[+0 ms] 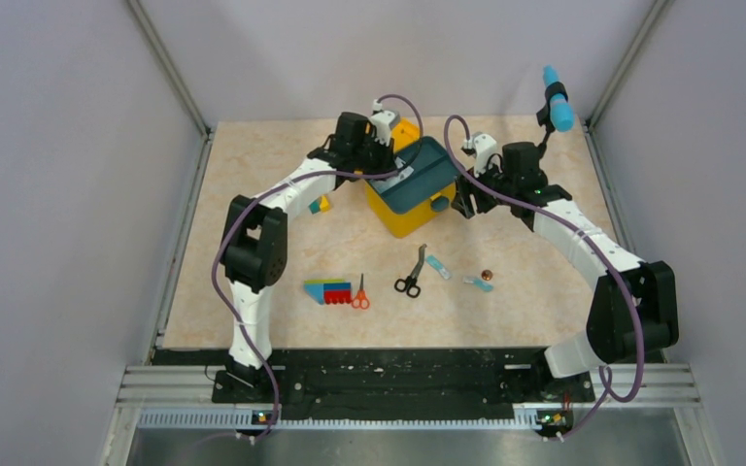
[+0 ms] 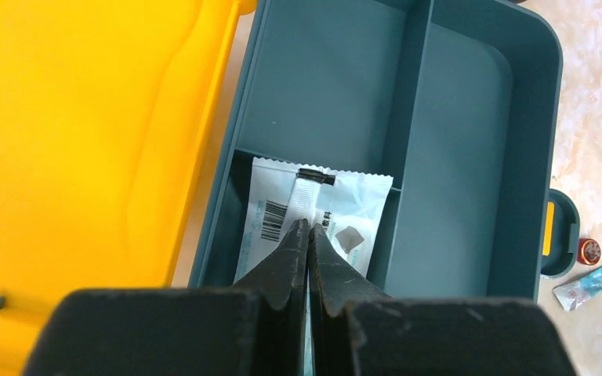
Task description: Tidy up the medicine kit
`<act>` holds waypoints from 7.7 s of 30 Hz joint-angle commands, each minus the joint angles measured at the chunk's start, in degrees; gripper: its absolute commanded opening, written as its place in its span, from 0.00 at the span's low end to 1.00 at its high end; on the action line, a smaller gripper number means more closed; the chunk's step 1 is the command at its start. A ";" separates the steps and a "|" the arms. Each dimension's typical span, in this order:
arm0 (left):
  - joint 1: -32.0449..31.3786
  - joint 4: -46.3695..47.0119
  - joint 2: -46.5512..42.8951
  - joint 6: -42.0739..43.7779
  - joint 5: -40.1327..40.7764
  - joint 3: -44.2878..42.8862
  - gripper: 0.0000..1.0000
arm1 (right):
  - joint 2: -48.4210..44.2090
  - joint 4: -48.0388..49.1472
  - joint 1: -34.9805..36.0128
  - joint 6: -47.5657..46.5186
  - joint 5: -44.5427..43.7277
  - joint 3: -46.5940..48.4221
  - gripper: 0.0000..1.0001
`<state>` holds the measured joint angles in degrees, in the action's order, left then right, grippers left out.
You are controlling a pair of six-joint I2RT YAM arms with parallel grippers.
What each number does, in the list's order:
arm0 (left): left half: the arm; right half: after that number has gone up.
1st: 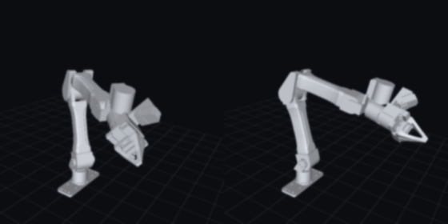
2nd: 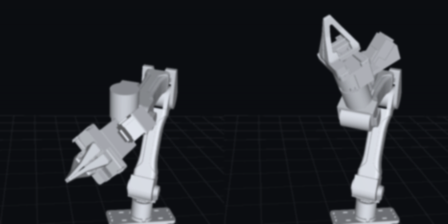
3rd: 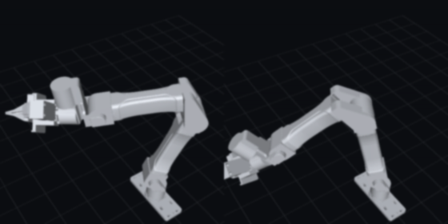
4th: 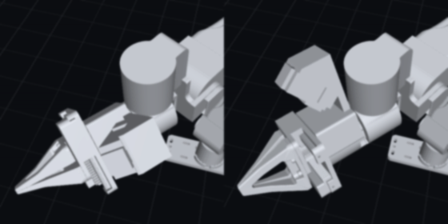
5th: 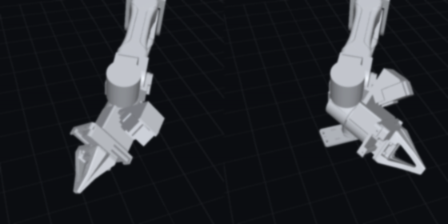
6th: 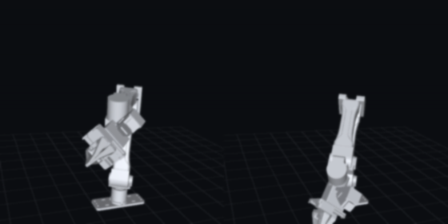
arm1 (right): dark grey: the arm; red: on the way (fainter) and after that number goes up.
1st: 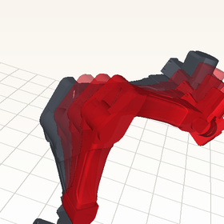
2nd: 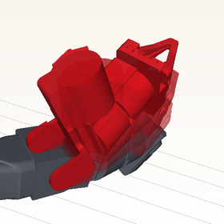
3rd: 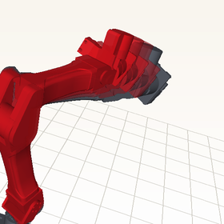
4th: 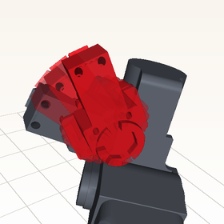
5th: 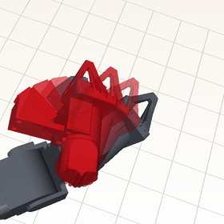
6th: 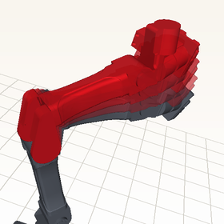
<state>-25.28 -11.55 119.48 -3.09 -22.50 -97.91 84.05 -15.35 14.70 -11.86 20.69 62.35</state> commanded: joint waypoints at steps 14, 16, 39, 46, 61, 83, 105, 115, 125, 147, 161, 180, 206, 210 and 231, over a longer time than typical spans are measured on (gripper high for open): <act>0.67 -1.30 -9.34 3.87 -7.13 -6.52 0.16 | 0.58 0.75 -0.46 -0.89 2.15 2.82 0.63; 1.28 -1.89 -11.29 3.30 -7.23 -6.11 0.24 | 0.51 0.15 -0.43 -2.61 3.81 2.24 0.63; 11.05 -1.96 -27.81 -4.35 -1.45 14.08 0.50 | 9.21 2.26 12.72 -16.62 0.87 -9.77 0.61; 12.53 -0.50 -29.50 -5.04 -1.39 17.02 0.50 | 11.75 1.07 13.79 -17.49 0.86 -8.35 0.47; 14.03 -0.62 -28.57 -6.16 -2.10 16.51 0.50 | 2.73 -13.98 12.04 -22.56 0.42 -2.99 0.11; 14.37 -3.89 -29.31 -1.02 0.70 15.92 0.51 | 3.68 -13.27 9.68 -37.75 10.46 -4.27 0.45; 14.47 -2.60 -31.62 -1.30 0.95 19.60 0.53 | 11.90 -8.05 14.75 -40.79 -2.51 -6.61 0.04; 14.47 -1.38 -29.74 -2.51 0.36 17.53 0.53 | 1.34 -33.61 8.08 -53.98 15.37 12.94 0.00; 14.47 -1.61 -30.82 -2.55 -0.76 17.88 0.53 | 7.26 -21.89 6.56 -74.90 10.15 24.40 0.00; 14.47 -1.83 -32.57 -0.52 -0.14 20.81 0.53 | 29.75 -10.01 5.51 -95.87 8.21 38.14 0.19; 14.47 -1.32 -30.53 -0.91 0.14 19.47 0.54 | 22.25 -9.51 4.23 -67.36 8.07 39.23 0.36; 14.47 -2.84 -25.97 -2.44 1.31 14.96 0.56 | -7.46 -21.21 4.29 -23.17 10.24 -2.30 0.36; 14.47 -3.83 -28.19 -2.69 1.37 17.45 0.57 | 4.55 -25.22 8.26 -38.27 -1.39 -12.34 0.32; 14.47 -3.79 -28.01 -3.11 1.06 16.92 0.57 | 5.29 -22.56 9.23 -38.24 -4.24 -13.89 0.23; 14.47 -2.92 -28.34 -3.43 0.63 17.40 0.57 | -3.19 -32.91 8.90 -60.65 9.89 11.59 0.00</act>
<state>-10.98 -16.78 93.65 -6.02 -21.15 -80.20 82.28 -45.36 24.21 -58.43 25.15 65.78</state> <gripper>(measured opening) 0.569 0.006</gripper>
